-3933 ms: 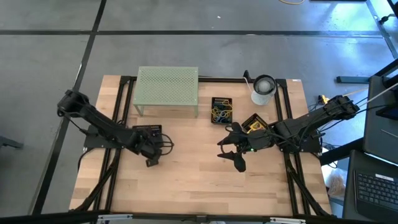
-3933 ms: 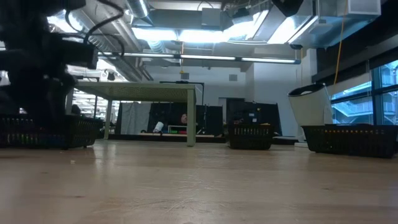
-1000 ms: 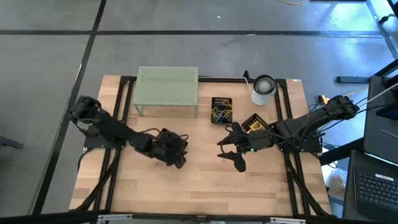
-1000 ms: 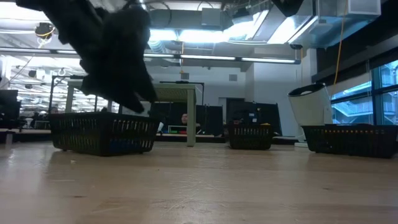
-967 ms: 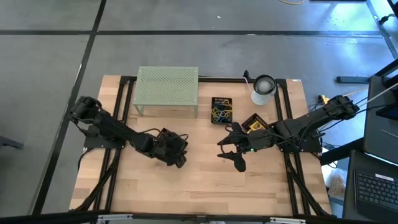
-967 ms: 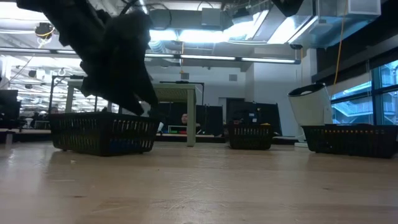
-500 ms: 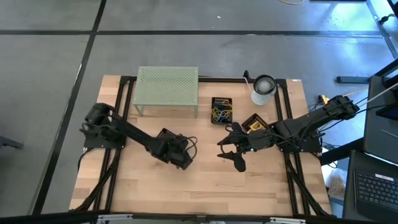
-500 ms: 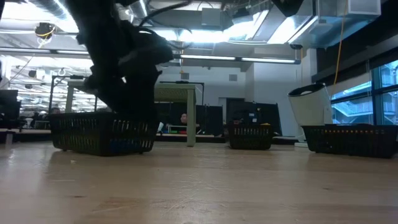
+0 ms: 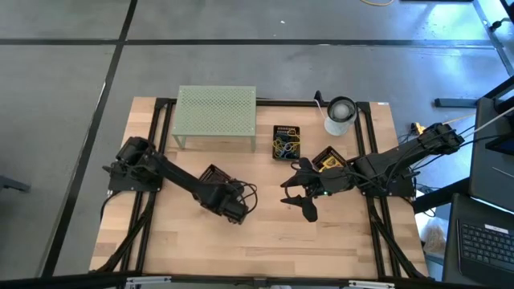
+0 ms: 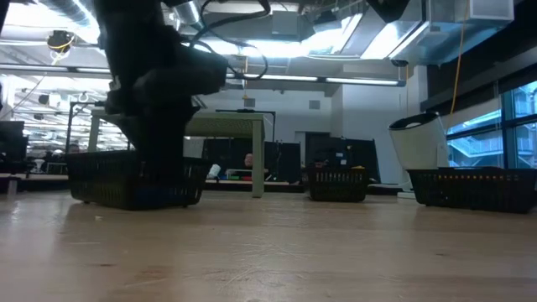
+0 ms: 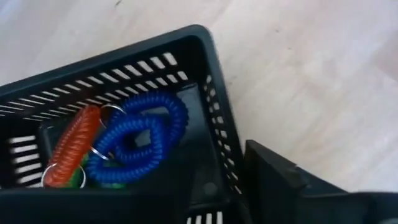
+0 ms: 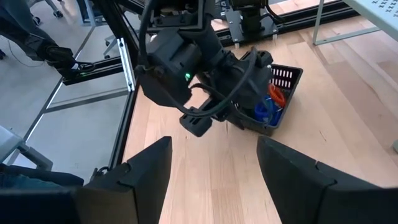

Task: Pick & Place Office Desk Supplies
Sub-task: Put the left black bin on the shelf

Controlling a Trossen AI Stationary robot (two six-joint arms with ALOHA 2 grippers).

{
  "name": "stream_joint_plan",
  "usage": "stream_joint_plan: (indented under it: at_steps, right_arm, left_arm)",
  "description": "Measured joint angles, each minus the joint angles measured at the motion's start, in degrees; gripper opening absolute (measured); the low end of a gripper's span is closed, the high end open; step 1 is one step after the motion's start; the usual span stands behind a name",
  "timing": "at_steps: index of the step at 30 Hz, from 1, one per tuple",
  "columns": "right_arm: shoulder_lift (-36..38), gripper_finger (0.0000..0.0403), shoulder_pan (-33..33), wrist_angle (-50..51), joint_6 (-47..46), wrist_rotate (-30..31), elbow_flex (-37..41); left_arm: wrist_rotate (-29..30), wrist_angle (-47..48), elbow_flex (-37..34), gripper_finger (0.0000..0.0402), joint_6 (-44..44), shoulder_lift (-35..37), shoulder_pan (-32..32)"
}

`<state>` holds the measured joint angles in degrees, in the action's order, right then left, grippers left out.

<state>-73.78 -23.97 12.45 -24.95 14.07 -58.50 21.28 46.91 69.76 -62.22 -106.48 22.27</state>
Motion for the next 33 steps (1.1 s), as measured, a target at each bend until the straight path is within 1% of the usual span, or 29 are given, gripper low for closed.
stream_joint_plan:
  at_steps: [8,10,15,18,21,26,29,31,33]
  right_arm:
    - [0.0,0.0237,-0.02,0.02,-0.02,0.02,0.0]
    - [0.0,0.0237,0.0,0.01,0.0,0.01,0.0]
    - [0.0,0.0237,-0.01,0.02,0.0,0.02,0.0]
    - [0.0,0.0237,0.0,0.02,-0.01,0.02,0.0]
    - [0.0,0.0237,-0.02,0.02,-0.02,0.02,0.0]
    - [0.0,0.0237,-0.01,0.02,-0.02,0.02,0.0]
    - [0.0,0.0237,-0.01,0.02,-0.01,0.02,0.0]
    - [0.0,0.0237,-0.01,0.02,0.0,0.02,0.0]
    - [0.0,0.0237,0.0,0.02,0.0,0.02,0.0]
  left_arm:
    - [-1.36,-0.29,0.0,0.0025,5.15,0.01,1.35]
    - [-1.4,-0.22,0.11,0.0008,7.53,0.02,1.61]
    - [-1.72,-0.34,2.02,0.0006,16.14,0.02,2.5]
    - [-0.34,-0.08,4.53,0.0004,23.2,0.02,3.07]
    - [4.04,0.49,7.52,0.0005,32.99,0.02,3.92]
    - [17.01,0.95,12.42,0.0004,49.05,0.04,5.0]
    - [23.51,2.33,14.53,0.0004,53.84,1.06,4.55]
    - [24.13,2.94,14.84,0.0005,54.92,3.11,3.42]
    - [22.72,4.37,14.84,0.0005,56.22,5.97,1.8]
